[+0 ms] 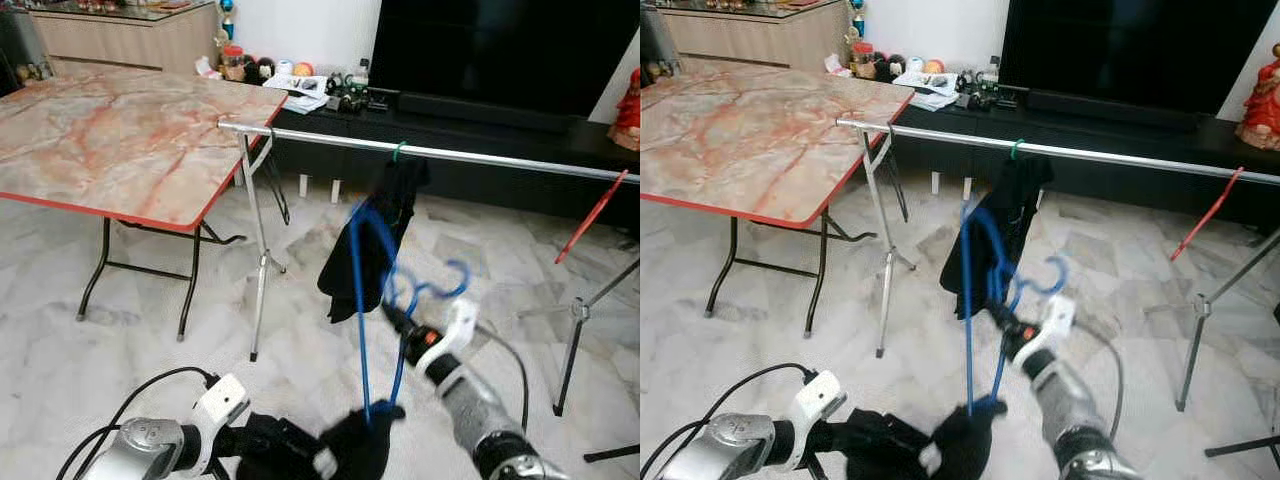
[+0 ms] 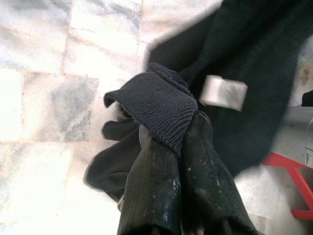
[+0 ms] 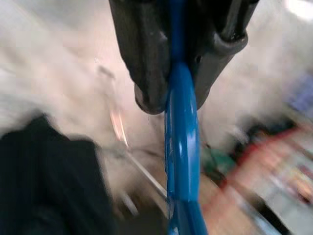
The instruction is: Hang hanger
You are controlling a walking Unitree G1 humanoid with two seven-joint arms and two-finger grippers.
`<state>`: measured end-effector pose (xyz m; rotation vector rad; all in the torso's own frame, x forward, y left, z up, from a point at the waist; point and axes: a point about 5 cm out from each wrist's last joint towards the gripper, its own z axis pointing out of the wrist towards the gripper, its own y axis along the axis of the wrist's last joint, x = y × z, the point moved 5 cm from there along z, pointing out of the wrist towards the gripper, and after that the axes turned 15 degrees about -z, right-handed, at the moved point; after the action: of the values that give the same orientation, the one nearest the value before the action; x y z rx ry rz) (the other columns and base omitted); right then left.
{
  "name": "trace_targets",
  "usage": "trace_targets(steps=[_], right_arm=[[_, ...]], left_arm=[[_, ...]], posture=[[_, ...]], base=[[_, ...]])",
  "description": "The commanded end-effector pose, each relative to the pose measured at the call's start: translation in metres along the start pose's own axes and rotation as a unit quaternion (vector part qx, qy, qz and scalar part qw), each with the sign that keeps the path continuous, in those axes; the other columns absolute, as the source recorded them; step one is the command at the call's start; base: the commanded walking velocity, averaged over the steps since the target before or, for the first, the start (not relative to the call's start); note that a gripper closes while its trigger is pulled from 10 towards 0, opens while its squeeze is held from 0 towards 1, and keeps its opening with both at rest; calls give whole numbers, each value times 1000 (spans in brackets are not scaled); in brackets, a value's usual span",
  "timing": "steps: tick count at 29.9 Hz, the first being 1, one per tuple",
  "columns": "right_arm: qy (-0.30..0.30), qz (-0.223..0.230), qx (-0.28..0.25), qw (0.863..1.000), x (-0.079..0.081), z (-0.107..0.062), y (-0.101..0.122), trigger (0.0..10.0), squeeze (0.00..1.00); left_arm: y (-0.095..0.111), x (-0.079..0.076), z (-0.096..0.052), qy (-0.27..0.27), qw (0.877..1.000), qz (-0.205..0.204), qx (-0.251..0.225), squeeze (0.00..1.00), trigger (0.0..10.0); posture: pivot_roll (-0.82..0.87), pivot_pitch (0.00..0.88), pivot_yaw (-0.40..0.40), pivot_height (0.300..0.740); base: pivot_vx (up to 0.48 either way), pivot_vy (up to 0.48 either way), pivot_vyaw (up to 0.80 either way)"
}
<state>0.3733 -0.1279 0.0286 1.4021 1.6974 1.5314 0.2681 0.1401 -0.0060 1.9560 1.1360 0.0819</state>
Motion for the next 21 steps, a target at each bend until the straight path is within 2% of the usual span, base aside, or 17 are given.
trace_targets(steps=[1, 4, 5, 9, 10, 13, 15, 17, 19, 21], right_arm=[[-53, -45, 68, 995, -16, -5, -17, 10000, 0], [-85, -59, 93, 990, -23, -9, -25, 10000, 0], [-107, -62, 99, 987, -28, -11, -26, 10000, 0], [-128, -50, 89, 986, -32, -10, -23, 10000, 0], [-150, -38, 80, 985, -35, -10, -18, 10000, 0], [-182, -27, 63, 981, -40, -9, -10, 10000, 0], [-191, 3, 42, 981, -39, -6, -4, 10000, 0], [-190, 14, 39, 981, -37, -5, -3, 10000, 0], [-183, 1, 48, 982, -31, -2, -6, 10000, 0], [-183, 8, 45, 982, -29, -1, -7, 10000, 0]], left_arm=[[8, 3, 4, 15, 1000, 14, -12, 0, 10000], [12, 7, 5, 29, 999, 16, -20, 0, 10000], [20, 10, 5, 42, 998, 13, -39, 0, 10000], [30, 9, 3, 37, 997, 4, -63, 0, 10000], [34, 2, 3, 14, 997, 6, -69, 0, 10000], [40, -8, 3, -15, 997, 9, -78, 0, 10000], [44, -11, 4, -22, 996, 9, -87, 0, 10000], [45, -10, 5, -16, 996, 10, -89, 0, 10000], [43, -4, 10, 4, 996, 8, -85, 0, 10000], [41, 0, 11, 17, 996, 2, -86, 0, 10000]], posture=[[180, 0, -83, 740], [182, 0, -84, 740], [183, 0, -86, 740], [180, 0, -87, 740], [179, 0, -86, 740], [179, 0, -86, 740], [179, 0, -86, 740], [180, 0, -87, 740], [179, 0, -87, 740], [177, 0, -87, 740]], base=[[0, 0, 0], [0, 0, 0], [0, 0, 0], [0, 0, 0], [0, 0, 0], [0, 0, 0], [0, 0, 0], [0, 0, 0], [0, 0, 0], [0, 0, 0]])
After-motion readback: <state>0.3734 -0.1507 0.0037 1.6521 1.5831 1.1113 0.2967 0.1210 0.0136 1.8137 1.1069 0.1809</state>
